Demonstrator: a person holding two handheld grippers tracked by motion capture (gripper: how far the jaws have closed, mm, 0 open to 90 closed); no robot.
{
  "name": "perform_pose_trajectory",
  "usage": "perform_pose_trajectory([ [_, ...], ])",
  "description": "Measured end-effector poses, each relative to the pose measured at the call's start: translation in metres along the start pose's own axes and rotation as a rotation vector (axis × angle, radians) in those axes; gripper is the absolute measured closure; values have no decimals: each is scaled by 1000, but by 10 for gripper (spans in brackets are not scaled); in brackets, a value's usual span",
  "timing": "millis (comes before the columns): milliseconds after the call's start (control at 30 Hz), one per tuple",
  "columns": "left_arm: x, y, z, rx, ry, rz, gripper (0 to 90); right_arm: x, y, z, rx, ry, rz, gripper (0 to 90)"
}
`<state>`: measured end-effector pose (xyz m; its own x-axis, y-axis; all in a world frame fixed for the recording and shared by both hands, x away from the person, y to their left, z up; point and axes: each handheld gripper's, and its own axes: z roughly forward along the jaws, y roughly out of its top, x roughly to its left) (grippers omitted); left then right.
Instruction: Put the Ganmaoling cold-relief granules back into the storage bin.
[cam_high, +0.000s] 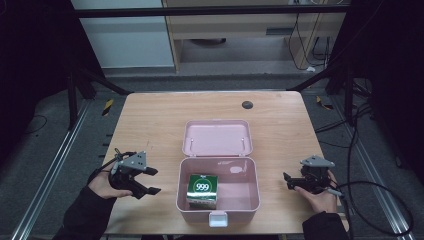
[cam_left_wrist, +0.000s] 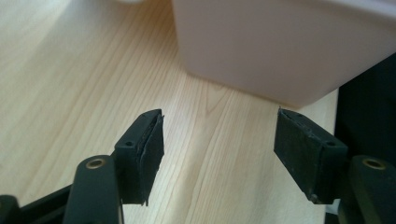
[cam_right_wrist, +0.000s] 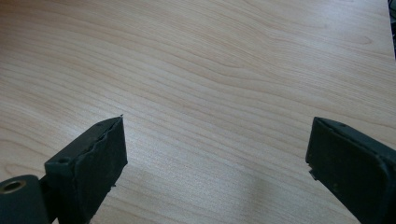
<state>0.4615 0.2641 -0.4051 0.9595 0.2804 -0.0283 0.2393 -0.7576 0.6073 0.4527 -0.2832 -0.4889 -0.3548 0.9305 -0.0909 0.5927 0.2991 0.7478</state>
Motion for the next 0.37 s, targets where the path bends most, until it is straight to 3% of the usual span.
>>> perform_pose_trajectory([
  [167, 8, -19, 10, 11, 9, -54, 308, -1, -2, 0, -2, -6, 8, 51],
  [267, 12, -25, 14, 46, 21, -72, 295, -2, -2, 0, -6, -10, 15, 49],
  [367, 16, -31, 16, 47, 18, -95, 291, -2, -2, -1, -7, -10, 16, 48],
])
